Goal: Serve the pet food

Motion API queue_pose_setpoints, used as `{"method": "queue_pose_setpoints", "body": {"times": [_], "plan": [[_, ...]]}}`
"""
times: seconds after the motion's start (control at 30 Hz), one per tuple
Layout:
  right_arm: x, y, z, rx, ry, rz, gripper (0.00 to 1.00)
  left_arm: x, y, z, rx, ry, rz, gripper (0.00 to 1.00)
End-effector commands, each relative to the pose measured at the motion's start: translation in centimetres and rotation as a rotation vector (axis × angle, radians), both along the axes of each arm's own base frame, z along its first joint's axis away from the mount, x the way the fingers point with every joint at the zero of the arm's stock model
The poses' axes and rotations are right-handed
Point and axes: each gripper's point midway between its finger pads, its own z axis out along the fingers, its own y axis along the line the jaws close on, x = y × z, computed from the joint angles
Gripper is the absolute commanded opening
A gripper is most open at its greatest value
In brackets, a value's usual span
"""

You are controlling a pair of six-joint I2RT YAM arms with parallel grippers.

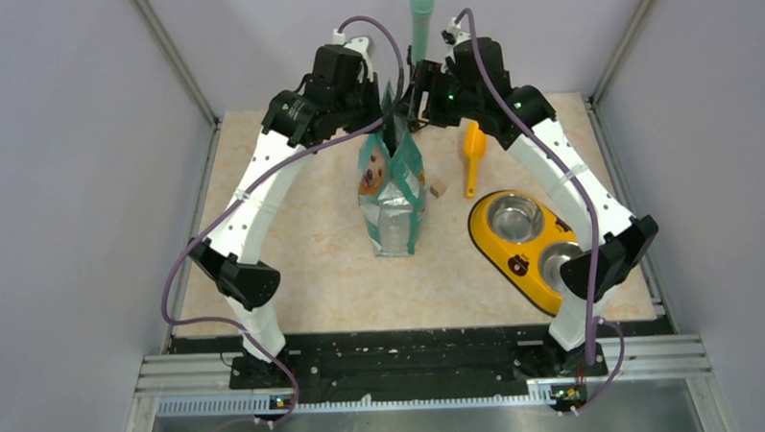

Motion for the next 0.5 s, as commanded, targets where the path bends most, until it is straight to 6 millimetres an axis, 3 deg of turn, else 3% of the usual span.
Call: {"method": "queue_pose_setpoints", "body": {"times": [0.0, 0.07, 0.23, 0.47], "plan": [[-1.5, 0.8, 1.5, -0.011, -0.05, 0.056, 0.66, -0.6, 0.1, 3.9, -0.084, -0.092, -0.01, 0.0], [-1.5, 1.1, 0.4, -0.053, -0.028, 0.069, 0.63, -0.6, 0.5, 4.0, -0.079, -0.097, 0.004, 0.0], [-1.9, 1.5, 0.9, -0.082, -0.041, 0.083, 0.62, -0.9, 1.3, 4.0, -0.064, -0.1, 0.025, 0.0], [-2.7, 1.8, 2.4, -0.035, -0.092, 0.099, 0.67, -1.1, 0.9, 3.7, -0.076, -0.087, 0.011, 0.0]]}}
